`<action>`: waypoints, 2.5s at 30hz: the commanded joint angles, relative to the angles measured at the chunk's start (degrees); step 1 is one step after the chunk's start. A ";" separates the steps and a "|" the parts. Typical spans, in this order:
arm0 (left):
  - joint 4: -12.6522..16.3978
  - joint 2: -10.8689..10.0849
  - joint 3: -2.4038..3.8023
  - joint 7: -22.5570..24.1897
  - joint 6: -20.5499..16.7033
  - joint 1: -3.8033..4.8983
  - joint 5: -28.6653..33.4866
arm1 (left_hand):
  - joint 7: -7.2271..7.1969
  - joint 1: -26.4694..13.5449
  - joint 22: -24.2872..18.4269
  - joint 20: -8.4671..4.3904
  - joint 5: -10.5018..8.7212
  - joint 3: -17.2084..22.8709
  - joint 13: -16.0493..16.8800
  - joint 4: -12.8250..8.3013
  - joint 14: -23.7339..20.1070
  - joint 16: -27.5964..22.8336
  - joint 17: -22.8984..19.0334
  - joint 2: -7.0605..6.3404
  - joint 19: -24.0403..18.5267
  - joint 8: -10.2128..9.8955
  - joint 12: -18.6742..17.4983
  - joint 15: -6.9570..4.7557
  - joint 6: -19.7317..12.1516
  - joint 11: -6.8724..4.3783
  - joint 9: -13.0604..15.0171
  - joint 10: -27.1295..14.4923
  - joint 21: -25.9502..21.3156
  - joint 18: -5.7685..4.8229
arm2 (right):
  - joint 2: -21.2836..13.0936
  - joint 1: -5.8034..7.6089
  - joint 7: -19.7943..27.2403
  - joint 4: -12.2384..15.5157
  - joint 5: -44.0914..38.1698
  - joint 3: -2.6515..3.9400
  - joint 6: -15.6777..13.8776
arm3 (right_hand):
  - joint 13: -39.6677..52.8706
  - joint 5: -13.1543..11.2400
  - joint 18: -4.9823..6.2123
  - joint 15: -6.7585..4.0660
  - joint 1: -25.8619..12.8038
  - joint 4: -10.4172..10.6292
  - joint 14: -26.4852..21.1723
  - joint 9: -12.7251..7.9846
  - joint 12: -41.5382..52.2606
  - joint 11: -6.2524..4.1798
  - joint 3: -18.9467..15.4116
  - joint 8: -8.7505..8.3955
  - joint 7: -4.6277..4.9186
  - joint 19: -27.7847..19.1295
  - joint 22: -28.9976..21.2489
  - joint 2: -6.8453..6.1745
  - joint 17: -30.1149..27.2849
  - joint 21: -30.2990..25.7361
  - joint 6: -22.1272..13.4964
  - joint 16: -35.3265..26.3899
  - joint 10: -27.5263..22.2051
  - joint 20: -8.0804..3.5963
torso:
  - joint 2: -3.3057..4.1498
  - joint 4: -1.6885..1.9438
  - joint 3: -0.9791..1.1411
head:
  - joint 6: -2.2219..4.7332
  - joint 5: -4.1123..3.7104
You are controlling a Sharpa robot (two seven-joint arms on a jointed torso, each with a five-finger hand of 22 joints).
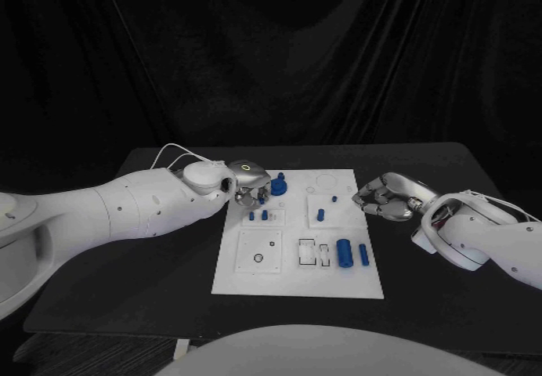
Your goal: Assemble the parts on the task board
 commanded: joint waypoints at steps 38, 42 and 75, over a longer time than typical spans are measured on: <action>-1.74 -2.34 0.00 -1.99 -6.22 -0.36 -0.05 | -5.40 -1.56 8.12 0.20 -1.71 2.08 -1.29 1.11 -5.41 -5.09 -6.30 -3.76 -4.02 -1.45 -4.46 0.26 -13.05 0.15 -3.27 -6.04 -6.96 0.76 | -1.66 0.94 -0.93 1.14 -0.25 0.05 -1.88 | 4.44 0.11 1.09 -0.31 0.86 -0.55 3.57 0.15 -4.02 -0.53 0.88 0.37 -0.08 -0.23 5.84 -1.26 7.43 -0.55 0.48 -0.44 -3.15 -0.11 | -0.02 -0.01 -0.03 | -0.01 0.22; -0.42 -4.45 0.01 -0.88 -10.02 -0.13 0.10 | -5.17 -1.74 3.73 0.61 -1.29 2.52 -0.78 1.73 -16.30 -14.19 -14.86 -3.86 -15.51 -1.21 -3.41 0.58 -13.32 -0.67 -3.42 -9.11 -24.85 3.33 | -1.93 2.38 -0.98 1.61 -0.25 0.05 -2.57 | -7.19 -0.21 0.85 -0.55 1.39 -0.68 3.80 0.20 -14.33 -0.70 1.86 0.35 -0.08 0.49 6.12 -2.19 7.62 0.54 0.42 -0.24 -12.69 -0.27 | -0.03 0.00 -0.06 | -0.01 0.31; 16.32 -19.71 -0.07 37.57 15.08 -0.29 89.85 | -8.04 -18.75 -73.48 4.54 1.39 -28.75 -10.40 12.99 -75.44 -65.44 -51.57 6.98 -80.63 -4.00 -8.56 3.89 -52.73 -7.10 -14.90 -66.73 -70.59 5.71 | 7.61 9.85 -7.66 -3.14 -41.40 0.05 8.53 | -66.39 -33.01 1.00 -1.03 3.86 -0.21 3.02 -1.95 -71.94 0.77 7.00 -3.69 -2.21 1.08 5.43 -12.56 3.71 -2.70 -3.56 -3.90 -39.34 -0.80 | -0.16 0.48 -0.64 | -0.01 -2.28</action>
